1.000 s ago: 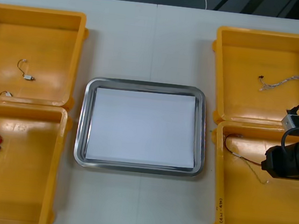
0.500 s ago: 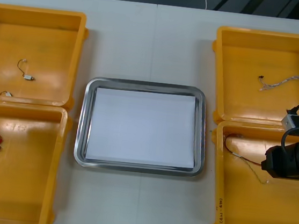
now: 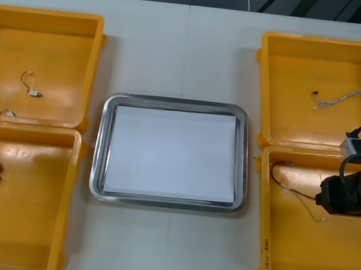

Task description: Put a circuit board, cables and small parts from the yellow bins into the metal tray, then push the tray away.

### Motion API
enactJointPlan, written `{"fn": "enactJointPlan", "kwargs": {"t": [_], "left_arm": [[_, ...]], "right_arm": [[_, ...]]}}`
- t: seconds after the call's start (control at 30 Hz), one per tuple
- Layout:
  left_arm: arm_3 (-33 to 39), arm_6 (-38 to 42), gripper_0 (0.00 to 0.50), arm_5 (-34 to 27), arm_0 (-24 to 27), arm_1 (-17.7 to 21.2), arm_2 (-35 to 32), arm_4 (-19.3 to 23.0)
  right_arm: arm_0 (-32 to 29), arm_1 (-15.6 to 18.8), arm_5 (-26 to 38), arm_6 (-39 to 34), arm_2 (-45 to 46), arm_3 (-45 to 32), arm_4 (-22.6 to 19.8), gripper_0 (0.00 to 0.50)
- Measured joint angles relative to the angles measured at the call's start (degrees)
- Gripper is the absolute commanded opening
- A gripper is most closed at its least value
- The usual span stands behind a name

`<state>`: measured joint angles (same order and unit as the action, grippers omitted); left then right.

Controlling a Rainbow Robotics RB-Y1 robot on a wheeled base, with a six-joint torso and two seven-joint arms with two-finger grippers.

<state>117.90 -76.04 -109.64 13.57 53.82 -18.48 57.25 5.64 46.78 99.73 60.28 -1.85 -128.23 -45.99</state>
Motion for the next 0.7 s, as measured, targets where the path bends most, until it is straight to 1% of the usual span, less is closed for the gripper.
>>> {"fn": "enactJointPlan", "kwargs": {"t": [0.7], "left_arm": [[0.0,0.0,0.5,0.0,0.0,0.0,0.0,0.0]], "right_arm": [[0.0,0.0,0.0,0.0,0.0,0.0,0.0,0.5]]}}
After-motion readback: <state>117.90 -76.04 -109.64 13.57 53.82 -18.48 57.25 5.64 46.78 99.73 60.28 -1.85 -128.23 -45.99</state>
